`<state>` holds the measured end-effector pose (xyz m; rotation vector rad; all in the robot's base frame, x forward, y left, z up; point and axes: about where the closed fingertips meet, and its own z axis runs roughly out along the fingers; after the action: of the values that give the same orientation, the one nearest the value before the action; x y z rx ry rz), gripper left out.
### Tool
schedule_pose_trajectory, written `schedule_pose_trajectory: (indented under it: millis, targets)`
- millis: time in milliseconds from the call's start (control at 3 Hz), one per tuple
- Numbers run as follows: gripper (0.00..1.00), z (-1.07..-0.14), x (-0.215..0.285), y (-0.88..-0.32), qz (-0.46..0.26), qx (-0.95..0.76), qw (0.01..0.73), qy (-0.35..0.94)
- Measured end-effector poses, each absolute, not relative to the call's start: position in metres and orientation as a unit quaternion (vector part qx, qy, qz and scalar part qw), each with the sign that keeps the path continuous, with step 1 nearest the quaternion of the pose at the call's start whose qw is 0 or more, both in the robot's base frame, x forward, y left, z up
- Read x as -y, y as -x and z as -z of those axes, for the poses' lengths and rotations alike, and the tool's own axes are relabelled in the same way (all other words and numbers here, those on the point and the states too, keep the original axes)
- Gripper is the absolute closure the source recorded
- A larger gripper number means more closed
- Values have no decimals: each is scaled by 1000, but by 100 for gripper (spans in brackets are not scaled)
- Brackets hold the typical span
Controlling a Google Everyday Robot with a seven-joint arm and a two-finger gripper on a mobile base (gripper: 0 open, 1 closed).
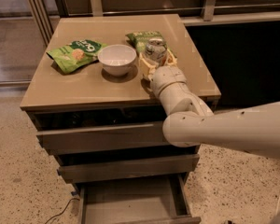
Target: Pick 7up can from bottom drawer and place on counter
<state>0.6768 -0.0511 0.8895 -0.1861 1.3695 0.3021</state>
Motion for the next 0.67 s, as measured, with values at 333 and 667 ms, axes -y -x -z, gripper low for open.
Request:
schedule_pose_trajectory:
  millis: [333,667]
  targets:
    - [100,-885,51,-677,-144,-611,773,90]
    - [100,-880,51,-677,-138,-601,780,112]
